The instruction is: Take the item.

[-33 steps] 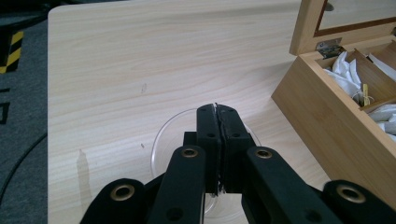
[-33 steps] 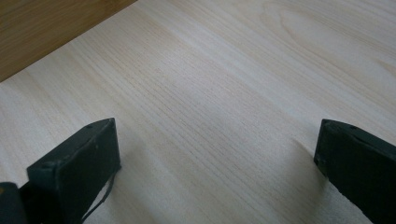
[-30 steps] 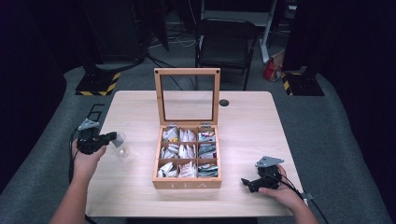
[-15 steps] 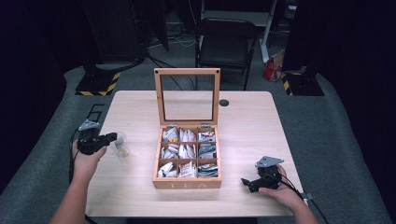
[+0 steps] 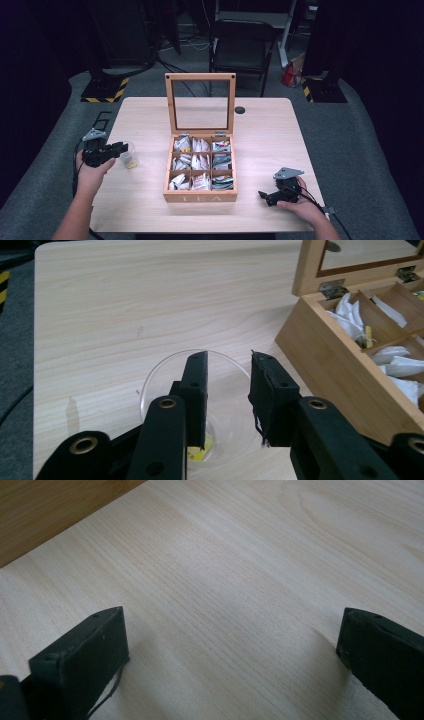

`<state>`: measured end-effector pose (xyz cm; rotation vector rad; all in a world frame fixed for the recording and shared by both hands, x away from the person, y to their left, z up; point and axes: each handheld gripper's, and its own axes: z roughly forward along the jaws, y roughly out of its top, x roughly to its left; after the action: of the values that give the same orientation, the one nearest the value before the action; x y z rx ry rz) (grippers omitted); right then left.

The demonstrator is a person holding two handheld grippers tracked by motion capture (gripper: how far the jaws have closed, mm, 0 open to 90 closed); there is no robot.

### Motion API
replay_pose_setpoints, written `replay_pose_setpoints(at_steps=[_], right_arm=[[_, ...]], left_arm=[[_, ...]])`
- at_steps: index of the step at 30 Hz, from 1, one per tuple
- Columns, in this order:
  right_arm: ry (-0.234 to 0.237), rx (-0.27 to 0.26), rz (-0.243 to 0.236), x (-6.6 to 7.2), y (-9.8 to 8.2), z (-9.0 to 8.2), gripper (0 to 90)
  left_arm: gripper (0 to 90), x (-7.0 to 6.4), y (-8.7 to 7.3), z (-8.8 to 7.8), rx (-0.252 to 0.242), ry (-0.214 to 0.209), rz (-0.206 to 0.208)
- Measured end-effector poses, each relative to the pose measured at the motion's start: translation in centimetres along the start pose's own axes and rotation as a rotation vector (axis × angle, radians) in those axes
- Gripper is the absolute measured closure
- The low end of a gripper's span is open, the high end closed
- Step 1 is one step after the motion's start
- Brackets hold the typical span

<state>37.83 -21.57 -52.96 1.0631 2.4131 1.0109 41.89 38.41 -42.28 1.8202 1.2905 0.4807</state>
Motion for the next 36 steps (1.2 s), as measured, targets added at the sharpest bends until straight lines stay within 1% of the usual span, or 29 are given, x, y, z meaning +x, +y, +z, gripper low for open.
replay_pose_setpoints(at_steps=[2, 3, 5, 6, 7, 8, 10, 13, 15, 17, 21, 25, 27, 28, 30, 31, 32, 33, 35, 36], right_arm=[[0.001, 0.000, 0.000, 0.0, 0.0, 0.0, 0.0], [0.000, 0.000, 0.000, 0.0, 0.0, 0.0, 0.0], [0.008, 0.007, -0.001, 0.0, 0.0, 0.0, 0.0], [0.002, 0.000, 0.000, 0.0, 0.0, 0.0, 0.0], [0.007, 0.000, 0.000, 0.0, 0.0, 0.0, 0.0], [0.010, 0.006, -0.001, 0.0, 0.0, 0.0, 0.0], [0.001, 0.000, 0.001, 0.0, 0.0, 0.0, 0.0], [0.010, 0.005, -0.001, 0.0, 0.0, 0.0, 0.0], [0.002, -0.002, 0.001, 0.0, 0.0, 0.0, 0.0], [0.011, 0.006, -0.001, 0.0, 0.0, 0.0, 0.0], [0.010, 0.005, -0.001, 0.0, 0.0, 0.0, 0.0], [0.004, 0.001, 0.000, 0.0, 0.0, 0.0, 0.0], [0.010, 0.005, 0.000, 0.0, 0.0, 0.0, 0.0], [0.008, 0.001, 0.000, 0.0, 0.0, 0.0, 0.0], [0.002, 0.000, 0.000, 0.0, 0.0, 0.0, 0.0], [0.009, 0.005, -0.001, 0.0, 0.0, 0.0, 0.0], [0.007, 0.004, -0.001, 0.0, 0.0, 0.0, 0.0], [0.006, -0.001, 0.001, 0.0, 0.0, 0.0, 0.0], [0.009, 0.004, -0.001, 0.0, 0.0, 0.0, 0.0], [0.006, 0.002, 0.000, 0.0, 0.0, 0.0, 0.0]], left_arm=[[68.4, -0.3, 0.1, -0.1, -0.015, -0.002, 0.009], [68.3, -0.4, 0.1, -0.2, -0.004, -0.008, 0.009], [67.8, -0.6, 0.2, -0.3, -0.011, -0.020, 0.016], [67.7, -0.8, 0.2, -0.3, -0.015, -0.027, 0.019], [67.5, -1.0, 0.3, -0.4, -0.011, -0.035, 0.023], [67.5, -1.1, 0.3, -0.4, -0.014, -0.038, 0.025], [67.5, -1.4, 0.3, -0.4, -0.015, -0.048, 0.028], [67.5, -1.9, 0.3, -0.4, -0.017, -0.060, 0.038], [67.6, -2.1, 0.4, -0.4, -0.019, -0.064, 0.047], [67.6, -2.6, 0.4, -0.4, -0.026, -0.074, 0.058], [67.5, -3.4, 0.6, -0.4, -0.028, -0.086, 0.080], [67.3, -4.1, 0.6, -0.4, -0.033, -0.099, 0.090], [67.3, -4.4, 0.6, -0.4, -0.029, -0.106, 0.101], [67.3, -4.6, 0.6, -0.3, -0.037, -0.107, 0.103], [67.3, -4.9, 0.6, -0.3, -0.025, -0.116, 0.110], [67.3, -5.0, 0.6, -0.3, -0.022, -0.121, 0.114], [67.3, -5.2, 0.6, -0.2, -0.023, -0.124, 0.117], [67.1, -5.3, 0.5, -0.2, -0.028, -0.124, 0.117], [66.6, -5.6, 0.4, -0.2, -0.021, -0.134, 0.123], [66.4, -5.8, 0.3, -0.1, -0.030, -0.130, 0.120]])
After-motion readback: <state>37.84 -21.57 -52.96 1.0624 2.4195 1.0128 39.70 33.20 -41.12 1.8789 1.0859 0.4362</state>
